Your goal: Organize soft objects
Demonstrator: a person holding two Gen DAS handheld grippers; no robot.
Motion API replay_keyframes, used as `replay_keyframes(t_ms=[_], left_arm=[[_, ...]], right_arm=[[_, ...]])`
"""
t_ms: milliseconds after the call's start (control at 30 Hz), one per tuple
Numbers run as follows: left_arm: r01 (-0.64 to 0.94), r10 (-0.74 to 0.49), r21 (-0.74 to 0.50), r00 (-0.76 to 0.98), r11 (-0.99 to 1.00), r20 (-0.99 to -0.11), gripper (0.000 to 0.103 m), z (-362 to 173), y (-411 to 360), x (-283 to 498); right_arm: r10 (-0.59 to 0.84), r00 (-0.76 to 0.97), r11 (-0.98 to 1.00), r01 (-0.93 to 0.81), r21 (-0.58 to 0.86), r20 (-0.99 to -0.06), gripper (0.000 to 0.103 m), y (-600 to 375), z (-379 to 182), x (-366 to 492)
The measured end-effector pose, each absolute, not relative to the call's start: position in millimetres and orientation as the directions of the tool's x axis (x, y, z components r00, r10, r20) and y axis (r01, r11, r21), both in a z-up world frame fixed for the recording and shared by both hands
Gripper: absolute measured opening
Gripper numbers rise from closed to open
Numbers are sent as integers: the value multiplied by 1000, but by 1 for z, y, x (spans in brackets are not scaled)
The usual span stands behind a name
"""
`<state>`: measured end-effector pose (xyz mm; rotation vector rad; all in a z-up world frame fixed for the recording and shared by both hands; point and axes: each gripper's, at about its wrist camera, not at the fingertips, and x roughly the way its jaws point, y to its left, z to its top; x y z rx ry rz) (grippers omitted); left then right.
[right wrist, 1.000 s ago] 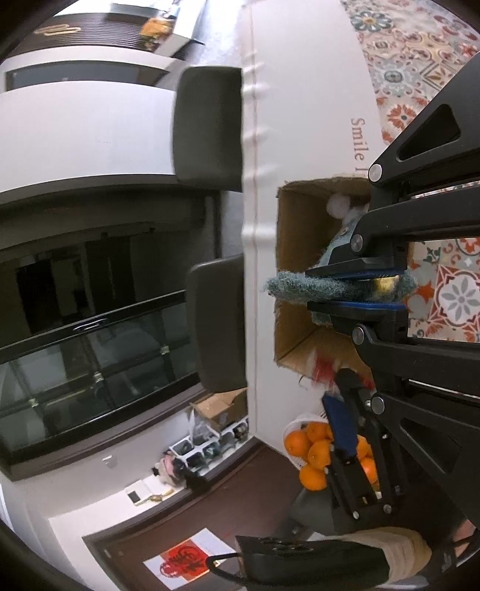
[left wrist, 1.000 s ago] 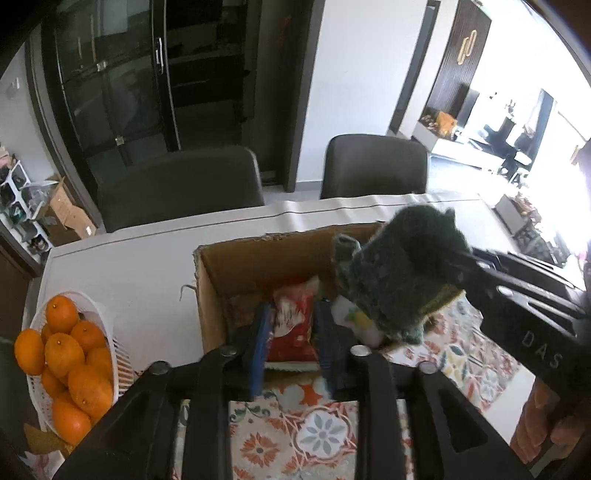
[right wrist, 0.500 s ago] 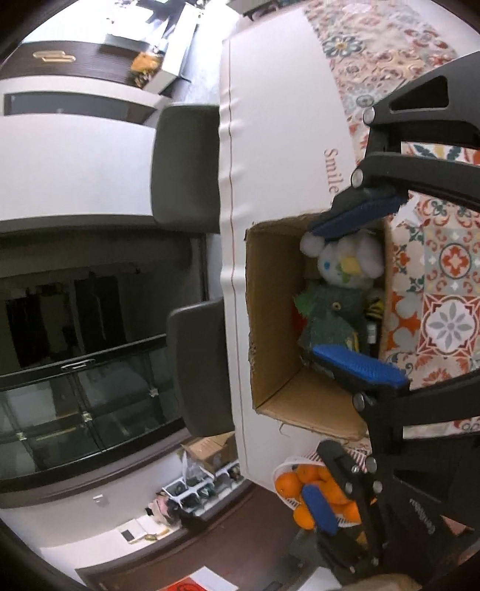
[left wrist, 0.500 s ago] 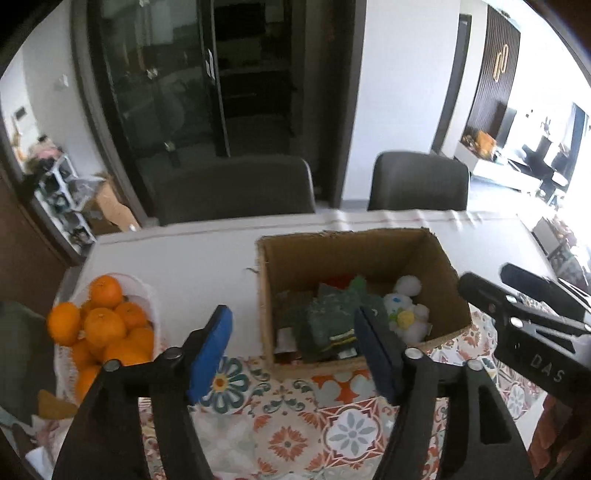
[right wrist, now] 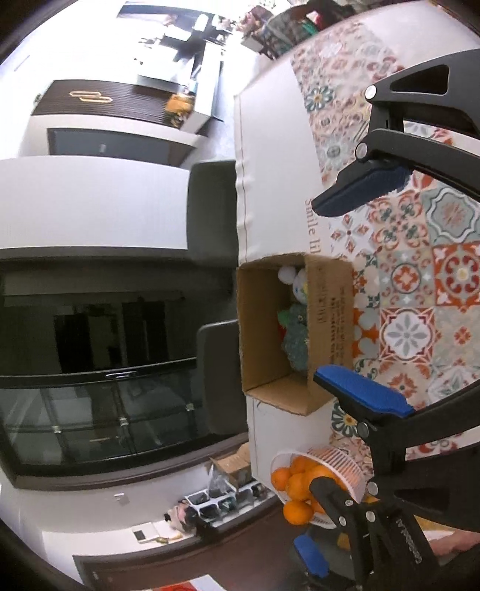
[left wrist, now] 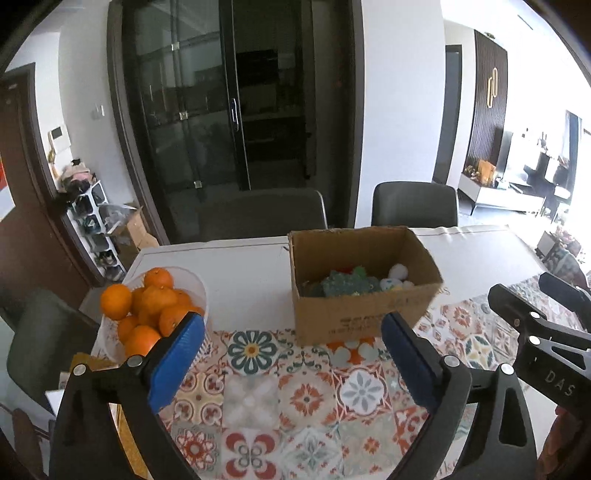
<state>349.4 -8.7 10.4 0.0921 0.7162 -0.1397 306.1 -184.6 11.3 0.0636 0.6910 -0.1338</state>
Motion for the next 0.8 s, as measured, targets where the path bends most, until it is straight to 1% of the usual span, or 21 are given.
replay_keyframes(t_ms=[167, 300, 533, 800], left_arm=[[174, -113, 36, 769, 984, -629, 102, 17, -5, 303], [176, -110, 52, 796, 983, -595, 103, 24, -4, 268], [163, -122, 20, 810, 986, -573, 103, 32, -5, 213], [148, -111, 24, 831, 989, -546, 103, 38, -11, 147]], right_arm=[[-100, 788, 990, 140, 18, -607, 91, -179, 20, 261], [-96, 807, 991, 134, 22, -583, 92, -176, 25, 233], [-65, 826, 995, 98, 29, -560, 92, -179, 33, 179], [-66, 842, 996, 89, 18, -536, 92, -184, 39, 117]])
